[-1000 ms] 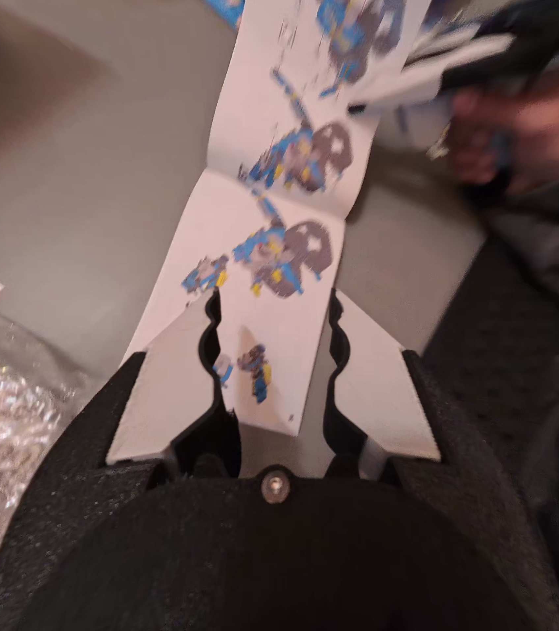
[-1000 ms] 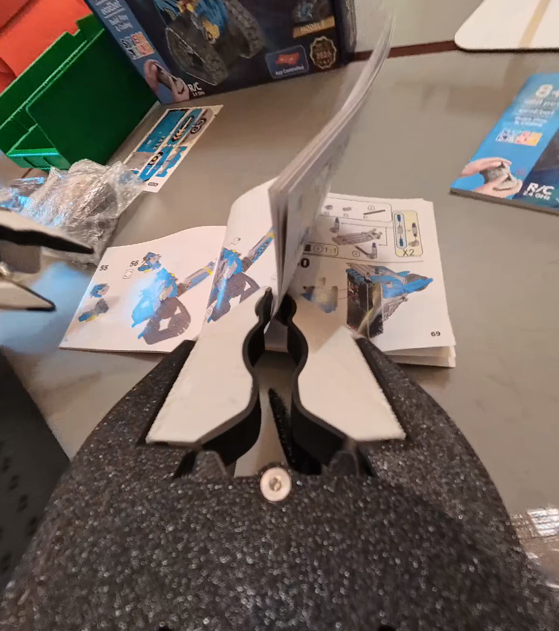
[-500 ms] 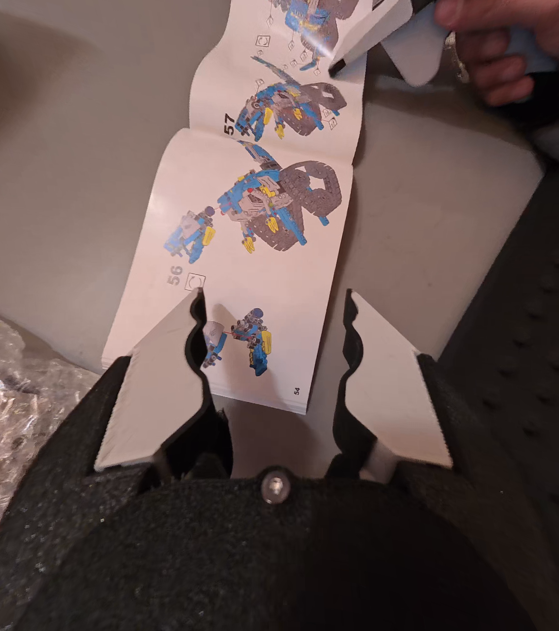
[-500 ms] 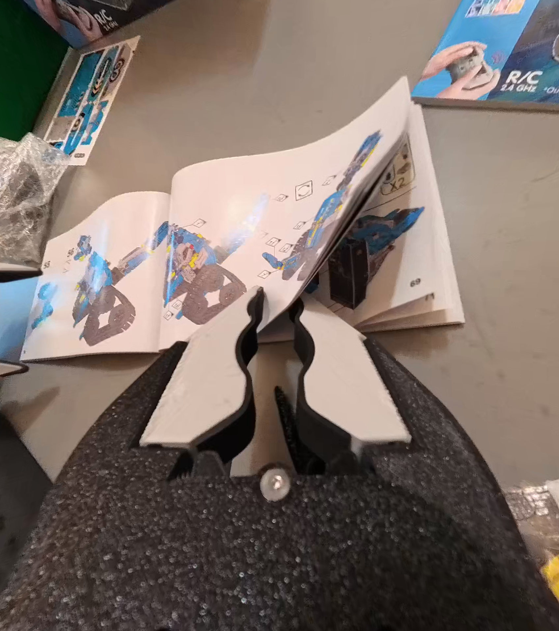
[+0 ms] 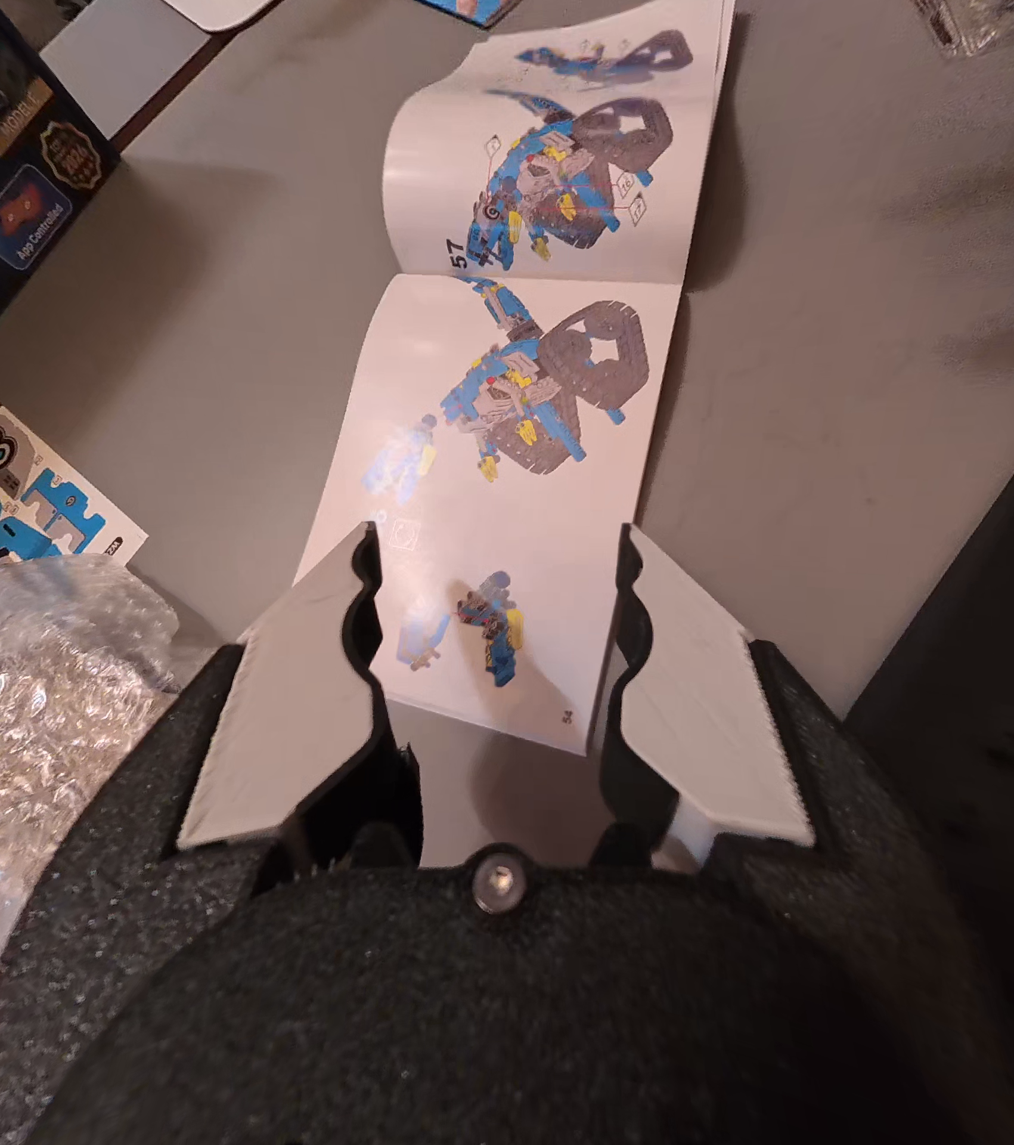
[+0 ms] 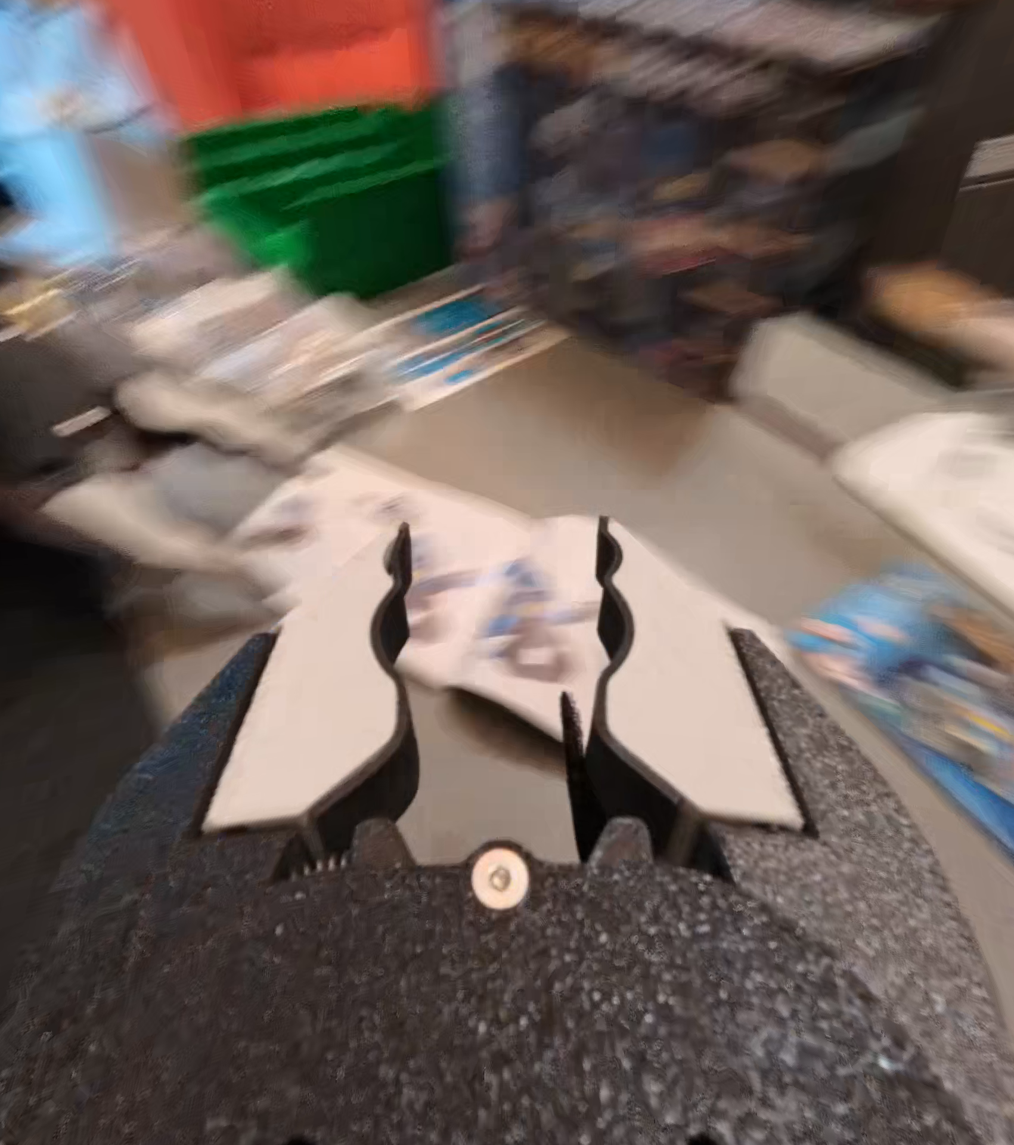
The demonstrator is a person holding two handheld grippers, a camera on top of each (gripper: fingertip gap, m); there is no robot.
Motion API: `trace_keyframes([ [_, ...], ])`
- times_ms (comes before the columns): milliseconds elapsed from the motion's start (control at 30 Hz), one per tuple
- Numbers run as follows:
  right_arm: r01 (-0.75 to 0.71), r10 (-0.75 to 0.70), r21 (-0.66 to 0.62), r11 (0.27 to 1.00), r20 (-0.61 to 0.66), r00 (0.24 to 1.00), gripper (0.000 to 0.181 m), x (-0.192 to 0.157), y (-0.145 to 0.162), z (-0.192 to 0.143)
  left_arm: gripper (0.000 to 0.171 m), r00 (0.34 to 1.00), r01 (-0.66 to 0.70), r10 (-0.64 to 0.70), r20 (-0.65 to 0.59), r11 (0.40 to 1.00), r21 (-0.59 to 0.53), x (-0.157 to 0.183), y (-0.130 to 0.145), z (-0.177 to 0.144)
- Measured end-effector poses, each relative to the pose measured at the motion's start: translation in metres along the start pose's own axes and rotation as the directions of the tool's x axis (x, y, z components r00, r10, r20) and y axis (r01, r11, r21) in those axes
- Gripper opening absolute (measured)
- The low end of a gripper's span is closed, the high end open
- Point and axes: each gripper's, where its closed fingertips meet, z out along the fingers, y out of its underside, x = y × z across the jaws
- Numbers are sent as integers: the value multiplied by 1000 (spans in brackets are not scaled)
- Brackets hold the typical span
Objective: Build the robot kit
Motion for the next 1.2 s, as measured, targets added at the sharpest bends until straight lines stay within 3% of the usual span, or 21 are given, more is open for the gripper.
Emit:
trace_keyframes([
  [33,41,-10,-139,989,210,978,69,-39,13,14,76,1000,4,-4,5,1000,1,-3,1,-1],
  [67,130,-35,-264,956,337,941,73,-65,34,26,74,1000,8,-8,16,1000,4,-6,1,-2],
  [133,314,-190,-323,893,362,913,64,-79,65,56,70,999,28,-28,44,1000,12,-15,1,-6],
  [233,428,-256,-331,841,454,854,54,-105,98,82,70,996,94,-94,-8,995,19,-18,5,-15],
  [433,436,-302,-243,866,440,845,59,-96,87,85,65,959,209,-214,-183,977,-47,-57,-7,1],
  [533,448,-335,-261,855,382,862,61,-81,99,87,68,912,221,-266,-313,960,-171,-57,-7,23],
  [633,468,-370,-267,842,347,862,60,-76,101,91,68,893,148,-243,-378,953,-264,-45,5,37],
  [700,470,-379,-258,844,332,864,54,-75,101,93,63,914,104,-191,-357,963,-248,-43,5,38],
  [900,429,-332,-266,863,340,880,58,-75,104,95,63,919,86,-174,-354,964,-250,-41,7,32],
  [1200,335,-266,-172,926,330,905,50,-72,80,81,58,856,177,-239,-458,969,-175,-38,-16,16],
])
